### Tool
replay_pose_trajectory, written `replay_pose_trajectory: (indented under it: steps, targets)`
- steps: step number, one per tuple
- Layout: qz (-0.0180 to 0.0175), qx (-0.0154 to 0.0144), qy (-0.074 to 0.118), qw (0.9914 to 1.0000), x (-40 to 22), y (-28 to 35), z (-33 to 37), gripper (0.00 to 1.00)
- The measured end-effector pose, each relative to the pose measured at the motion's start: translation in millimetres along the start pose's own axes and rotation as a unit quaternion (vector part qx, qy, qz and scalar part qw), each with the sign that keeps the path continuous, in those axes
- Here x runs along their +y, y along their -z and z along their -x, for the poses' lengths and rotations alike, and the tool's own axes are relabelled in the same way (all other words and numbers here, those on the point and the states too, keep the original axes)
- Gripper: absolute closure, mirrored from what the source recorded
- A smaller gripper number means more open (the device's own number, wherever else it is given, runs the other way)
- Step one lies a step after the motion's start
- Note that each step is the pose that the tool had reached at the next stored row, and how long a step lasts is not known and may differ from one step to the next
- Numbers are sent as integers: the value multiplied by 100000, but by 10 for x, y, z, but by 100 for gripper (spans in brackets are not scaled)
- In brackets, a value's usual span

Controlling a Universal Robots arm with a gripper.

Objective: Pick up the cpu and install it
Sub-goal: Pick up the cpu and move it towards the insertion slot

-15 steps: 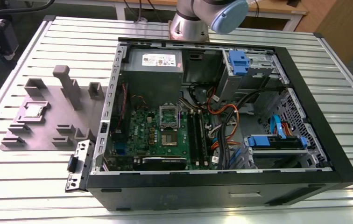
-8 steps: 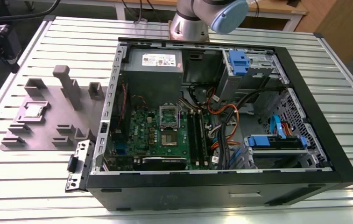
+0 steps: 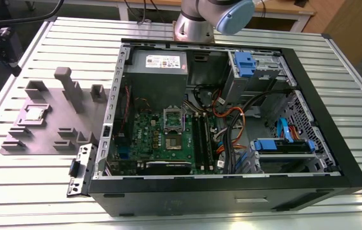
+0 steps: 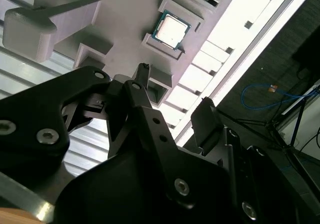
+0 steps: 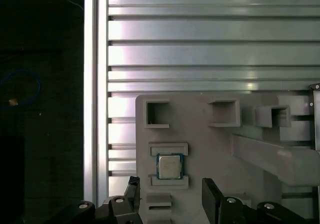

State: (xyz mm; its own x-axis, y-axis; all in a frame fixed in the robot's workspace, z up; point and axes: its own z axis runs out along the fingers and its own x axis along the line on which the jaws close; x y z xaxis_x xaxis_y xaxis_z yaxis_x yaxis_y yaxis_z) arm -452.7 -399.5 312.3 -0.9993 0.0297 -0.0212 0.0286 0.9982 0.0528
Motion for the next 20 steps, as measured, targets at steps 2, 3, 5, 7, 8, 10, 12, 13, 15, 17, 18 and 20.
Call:
replay_pose_trajectory:
  steps: [2, 3, 5, 7, 8, 10, 12, 13, 15, 17, 18, 20]
  targets:
    - [12, -3, 2, 100000, 0, -2, 0, 39]
    - [15, -5, 2, 100000, 0, -3, 0, 39]
    - [16, -3, 2, 100000, 0, -3, 0, 39]
    - [16, -5, 1, 100000, 0, -4, 0, 39]
    - [17, -7, 3, 100000, -1, -4, 0, 39]
    - [15, -4, 3, 100000, -1, -4, 0, 39]
    - [16, -4, 1, 100000, 0, -4, 0, 39]
    - [15, -7, 2, 100000, -1, -5, 0, 39]
    - [32, -16, 205, 100000, -1, -16, 0, 39]
    - [29, 24, 635, 99998, -7, -34, 0, 39]
    - [33, 32, 779, 99997, -14, -49, 0, 39]
    - [36, 56, 973, 99995, -33, -84, -1, 39]
